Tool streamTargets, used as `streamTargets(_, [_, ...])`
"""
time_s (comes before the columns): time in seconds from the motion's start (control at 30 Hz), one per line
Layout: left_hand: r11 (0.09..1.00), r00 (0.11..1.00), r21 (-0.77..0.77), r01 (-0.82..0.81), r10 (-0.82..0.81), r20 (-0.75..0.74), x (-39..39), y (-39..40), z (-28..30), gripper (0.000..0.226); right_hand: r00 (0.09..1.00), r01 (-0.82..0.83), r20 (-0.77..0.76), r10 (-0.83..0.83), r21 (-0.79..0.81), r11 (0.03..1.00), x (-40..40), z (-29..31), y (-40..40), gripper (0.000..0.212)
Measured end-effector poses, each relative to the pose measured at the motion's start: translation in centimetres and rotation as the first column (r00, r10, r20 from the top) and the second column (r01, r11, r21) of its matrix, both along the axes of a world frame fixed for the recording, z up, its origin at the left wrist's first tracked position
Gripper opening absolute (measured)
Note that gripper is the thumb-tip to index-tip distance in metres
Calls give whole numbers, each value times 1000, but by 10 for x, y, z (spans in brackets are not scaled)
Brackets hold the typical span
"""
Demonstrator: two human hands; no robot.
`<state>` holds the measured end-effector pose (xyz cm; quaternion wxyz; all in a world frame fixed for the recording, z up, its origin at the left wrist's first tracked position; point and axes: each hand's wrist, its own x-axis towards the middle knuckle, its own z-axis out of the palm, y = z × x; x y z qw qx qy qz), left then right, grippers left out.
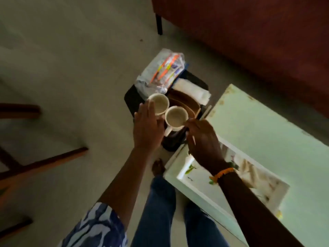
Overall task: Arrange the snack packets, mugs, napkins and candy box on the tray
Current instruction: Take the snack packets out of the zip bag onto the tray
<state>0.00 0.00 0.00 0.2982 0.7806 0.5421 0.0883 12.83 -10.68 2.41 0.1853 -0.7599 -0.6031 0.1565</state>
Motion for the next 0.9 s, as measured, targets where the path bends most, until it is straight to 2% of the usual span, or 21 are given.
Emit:
streamTargets(0.07, [950,956,-168,-262,279,88,-6,51,-17,60,999,18,-41,-17,12,1000,4,-17,51,26])
streamTargets(0.1, [888,908,-289,-358,404,115,-7,76,-26,61,998,36,-58,-35,12,999,7,-21,77,26])
streamTargets(0.17, [773,853,-484,-410,513,97,-9,128,-47,62,989,109,-100,-113,-45,993,15,-38,131,27])
streamTargets(0.23, [684,836,-620,-386,544,80,-5,163,-65,61,963,165,-197,-186,-121,979,21,-60,168,33])
streamTargets(0.4, [605,831,-734,-309,548,102,16,202,-94,48,909,218,-289,-301,-286,933,36,-98,214,44])
streamTargets(0.5, [567,809,-762,-313,580,100,23,210,-105,42,882,230,-336,-330,-306,924,37,-106,225,44])
streamTargets(0.67, [436,708,-800,-413,706,20,26,217,-114,54,838,241,-390,-383,-366,899,37,-110,232,48])
streamTargets(0.73, [448,733,-794,-410,681,6,30,220,-113,59,808,270,-412,-422,-378,886,37,-112,233,52])
streamTargets(0.77, [484,763,-786,-384,645,25,33,220,-112,58,784,300,-426,-451,-376,876,38,-113,234,51])
streamTargets(0.83, [586,803,-745,-319,585,116,38,215,-106,45,716,358,-470,-516,-388,849,39,-115,236,47])
streamTargets(0.9, [638,790,-730,-246,568,231,39,207,-101,35,669,370,-510,-540,-401,838,40,-116,238,42])
